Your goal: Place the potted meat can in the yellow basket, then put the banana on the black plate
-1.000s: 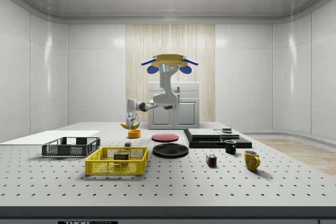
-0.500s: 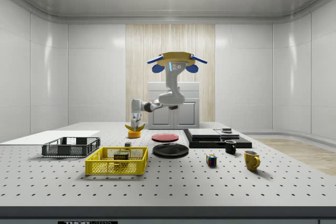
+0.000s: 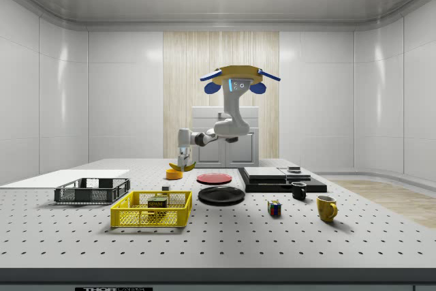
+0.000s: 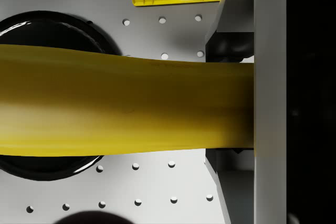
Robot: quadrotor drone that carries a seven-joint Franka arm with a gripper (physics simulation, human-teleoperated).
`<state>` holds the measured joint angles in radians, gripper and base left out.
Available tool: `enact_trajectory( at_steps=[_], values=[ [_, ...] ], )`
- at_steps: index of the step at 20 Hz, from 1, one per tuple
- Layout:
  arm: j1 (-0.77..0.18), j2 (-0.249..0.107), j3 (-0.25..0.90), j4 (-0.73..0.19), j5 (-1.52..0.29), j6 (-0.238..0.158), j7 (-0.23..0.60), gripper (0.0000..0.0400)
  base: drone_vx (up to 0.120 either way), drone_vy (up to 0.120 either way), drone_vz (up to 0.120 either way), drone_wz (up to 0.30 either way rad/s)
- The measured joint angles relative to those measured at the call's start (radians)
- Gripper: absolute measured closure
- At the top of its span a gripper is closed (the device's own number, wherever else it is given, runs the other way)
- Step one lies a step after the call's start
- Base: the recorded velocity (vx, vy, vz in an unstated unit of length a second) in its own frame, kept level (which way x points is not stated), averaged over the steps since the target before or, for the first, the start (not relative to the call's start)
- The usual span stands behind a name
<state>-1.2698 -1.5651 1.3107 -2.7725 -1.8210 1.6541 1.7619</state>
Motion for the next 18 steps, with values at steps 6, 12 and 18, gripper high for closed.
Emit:
enact_trajectory(
  at_steps=[6,12,18],
  values=[
    [-0.001,-0.002,0.0,0.0,0.001,0.002,0.0,0.02,-0.12,0.06,0.0,0.0],
    [-0.001,-0.004,0.0,0.0,0.002,0.004,0.001,0.02,-0.12,0.007,0.0,0.0],
    [-0.002,-0.006,0.0,0.0,0.003,0.006,0.001,0.02,-0.12,0.0,0.0,0.0]
  ],
)
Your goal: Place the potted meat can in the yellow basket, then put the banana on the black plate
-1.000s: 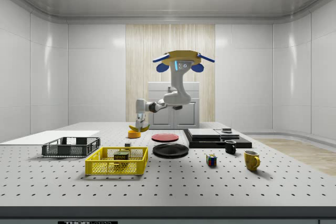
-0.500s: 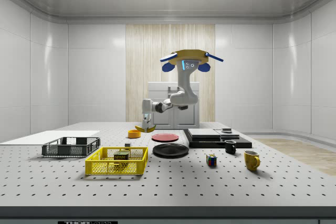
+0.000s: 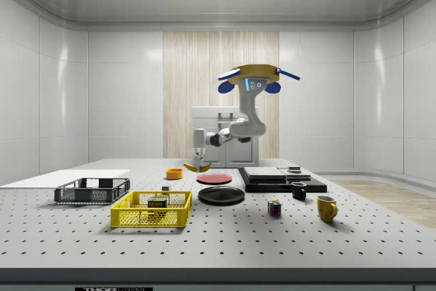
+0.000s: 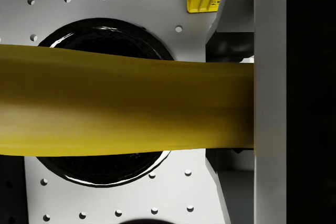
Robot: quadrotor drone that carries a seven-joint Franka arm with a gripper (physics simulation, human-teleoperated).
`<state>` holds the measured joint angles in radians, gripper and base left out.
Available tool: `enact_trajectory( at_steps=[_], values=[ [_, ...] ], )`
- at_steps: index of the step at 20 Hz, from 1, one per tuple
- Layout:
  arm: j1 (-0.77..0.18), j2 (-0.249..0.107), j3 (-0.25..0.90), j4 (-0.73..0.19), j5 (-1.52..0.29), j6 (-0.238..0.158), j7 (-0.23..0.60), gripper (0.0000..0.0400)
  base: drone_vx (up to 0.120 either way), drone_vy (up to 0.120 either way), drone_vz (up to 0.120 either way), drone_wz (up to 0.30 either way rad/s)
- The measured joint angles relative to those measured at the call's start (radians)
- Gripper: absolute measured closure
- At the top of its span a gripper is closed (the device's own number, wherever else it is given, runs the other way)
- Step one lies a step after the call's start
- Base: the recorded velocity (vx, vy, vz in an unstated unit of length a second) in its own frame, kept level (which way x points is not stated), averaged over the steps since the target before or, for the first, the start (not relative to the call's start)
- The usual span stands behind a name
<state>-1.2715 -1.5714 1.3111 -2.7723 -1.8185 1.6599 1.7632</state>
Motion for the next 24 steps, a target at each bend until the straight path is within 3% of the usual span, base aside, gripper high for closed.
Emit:
enact_trajectory(
  at_steps=[18,24],
  values=[
    [-0.001,-0.004,0.0,0.0,0.002,0.004,0.001,0.02,-0.118,0.0,0.0,0.0],
    [-0.001,-0.005,0.0,0.0,0.002,0.005,0.001,0.02,-0.013,0.0,-0.113,0.0]
  ],
)
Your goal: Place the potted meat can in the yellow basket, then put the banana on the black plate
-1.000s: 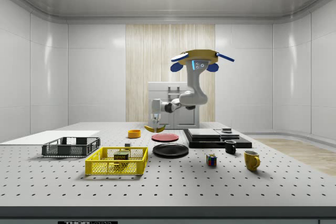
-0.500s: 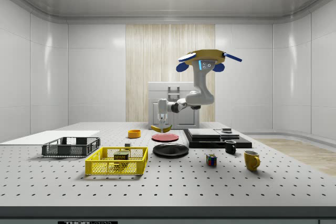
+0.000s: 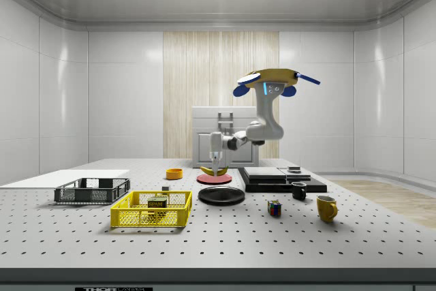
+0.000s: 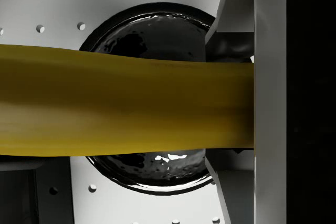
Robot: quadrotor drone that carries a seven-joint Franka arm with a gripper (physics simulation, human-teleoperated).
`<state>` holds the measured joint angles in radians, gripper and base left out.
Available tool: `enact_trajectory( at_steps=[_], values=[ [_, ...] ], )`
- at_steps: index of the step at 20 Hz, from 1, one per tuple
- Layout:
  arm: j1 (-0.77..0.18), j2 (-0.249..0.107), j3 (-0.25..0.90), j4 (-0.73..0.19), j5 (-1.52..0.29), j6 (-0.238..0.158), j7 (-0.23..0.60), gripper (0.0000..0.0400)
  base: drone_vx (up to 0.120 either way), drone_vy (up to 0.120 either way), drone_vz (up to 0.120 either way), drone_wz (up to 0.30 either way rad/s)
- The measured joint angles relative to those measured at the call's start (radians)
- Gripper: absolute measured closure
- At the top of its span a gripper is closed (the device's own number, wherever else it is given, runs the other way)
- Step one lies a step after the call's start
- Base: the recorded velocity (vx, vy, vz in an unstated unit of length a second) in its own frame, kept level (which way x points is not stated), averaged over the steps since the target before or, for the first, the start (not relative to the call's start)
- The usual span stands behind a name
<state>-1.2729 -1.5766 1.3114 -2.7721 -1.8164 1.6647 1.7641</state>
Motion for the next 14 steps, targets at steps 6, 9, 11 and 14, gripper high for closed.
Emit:
enact_trajectory(
  at_steps=[6,9,11,14],
  values=[
    [0.0,-0.001,0.0,0.0,0.0,0.001,0.0,0.02,-0.12,0.0,-0.02,0.0],
    [0.0,-0.001,0.0,0.0,0.001,0.001,0.0,0.02,-0.093,0.0,0.0,0.0],
    [0.0,-0.002,0.0,0.0,0.001,0.001,0.0,0.02,0.0,0.0,0.0,0.0],
    [-0.001,-0.002,0.0,0.0,0.001,0.002,0.0,0.02,0.0,0.0,-0.107,0.0]
  ],
)
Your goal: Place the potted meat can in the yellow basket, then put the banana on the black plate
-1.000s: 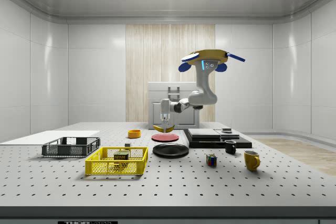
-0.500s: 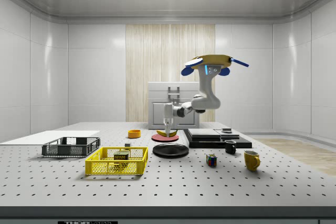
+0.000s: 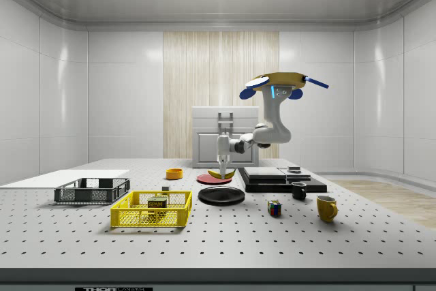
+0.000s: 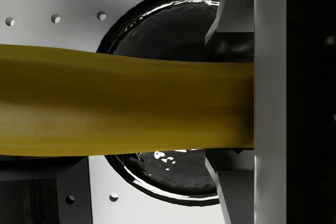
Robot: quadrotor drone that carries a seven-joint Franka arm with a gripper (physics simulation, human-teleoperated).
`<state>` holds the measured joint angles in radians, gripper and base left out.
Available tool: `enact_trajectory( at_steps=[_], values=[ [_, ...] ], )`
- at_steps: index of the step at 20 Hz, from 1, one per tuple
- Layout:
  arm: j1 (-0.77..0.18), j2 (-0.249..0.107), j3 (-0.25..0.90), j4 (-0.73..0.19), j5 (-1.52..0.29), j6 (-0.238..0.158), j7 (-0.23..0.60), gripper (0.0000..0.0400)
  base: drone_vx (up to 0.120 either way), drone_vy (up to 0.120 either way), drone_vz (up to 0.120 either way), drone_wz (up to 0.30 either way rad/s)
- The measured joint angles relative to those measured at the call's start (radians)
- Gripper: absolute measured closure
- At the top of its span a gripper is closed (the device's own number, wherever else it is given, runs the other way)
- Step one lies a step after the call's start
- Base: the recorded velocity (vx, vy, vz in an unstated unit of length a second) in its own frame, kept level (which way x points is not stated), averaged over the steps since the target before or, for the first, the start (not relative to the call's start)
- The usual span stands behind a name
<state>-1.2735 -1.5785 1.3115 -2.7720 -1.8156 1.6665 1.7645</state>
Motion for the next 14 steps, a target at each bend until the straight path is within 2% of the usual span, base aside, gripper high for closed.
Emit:
enact_trajectory(
  at_steps=[6,14],
  values=[
    [0.0,-0.001,0.0,0.0,0.0,0.001,0.0,0.02,0.0,0.0,-0.12,0.0],
    [-0.012,0.0,-0.056,0.016,-0.051,0.024,0.003,0.02,0.0,0.0,0.0,0.0]
  ],
)
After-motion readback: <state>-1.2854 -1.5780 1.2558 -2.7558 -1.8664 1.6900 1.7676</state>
